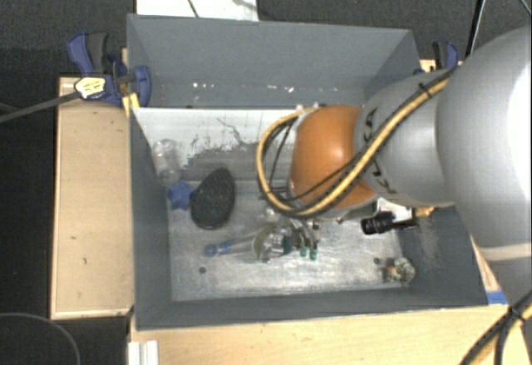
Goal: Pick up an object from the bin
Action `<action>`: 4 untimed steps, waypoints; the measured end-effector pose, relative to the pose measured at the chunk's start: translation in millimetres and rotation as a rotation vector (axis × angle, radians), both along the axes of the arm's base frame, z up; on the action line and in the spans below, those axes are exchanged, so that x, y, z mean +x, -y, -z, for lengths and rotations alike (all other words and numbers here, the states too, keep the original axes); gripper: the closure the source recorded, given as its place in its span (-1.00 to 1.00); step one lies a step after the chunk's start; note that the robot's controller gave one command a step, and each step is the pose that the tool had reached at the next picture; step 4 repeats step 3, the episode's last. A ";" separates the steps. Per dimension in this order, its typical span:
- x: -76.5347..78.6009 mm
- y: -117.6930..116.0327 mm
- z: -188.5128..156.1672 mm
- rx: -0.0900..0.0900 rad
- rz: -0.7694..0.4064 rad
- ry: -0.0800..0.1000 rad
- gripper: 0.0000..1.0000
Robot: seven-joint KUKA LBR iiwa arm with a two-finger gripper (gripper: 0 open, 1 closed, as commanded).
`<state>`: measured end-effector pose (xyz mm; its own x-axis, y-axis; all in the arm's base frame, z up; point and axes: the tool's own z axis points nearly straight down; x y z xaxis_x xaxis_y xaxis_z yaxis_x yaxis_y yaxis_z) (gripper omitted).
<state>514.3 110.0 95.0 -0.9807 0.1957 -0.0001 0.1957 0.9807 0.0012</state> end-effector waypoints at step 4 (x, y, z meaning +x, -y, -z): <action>-9.6 -18.3 -124.0 0.002 0.288 0.007 1.00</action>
Offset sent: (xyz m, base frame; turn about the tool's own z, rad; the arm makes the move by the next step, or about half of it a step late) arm -0.0095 0.0244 0.0998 0.0069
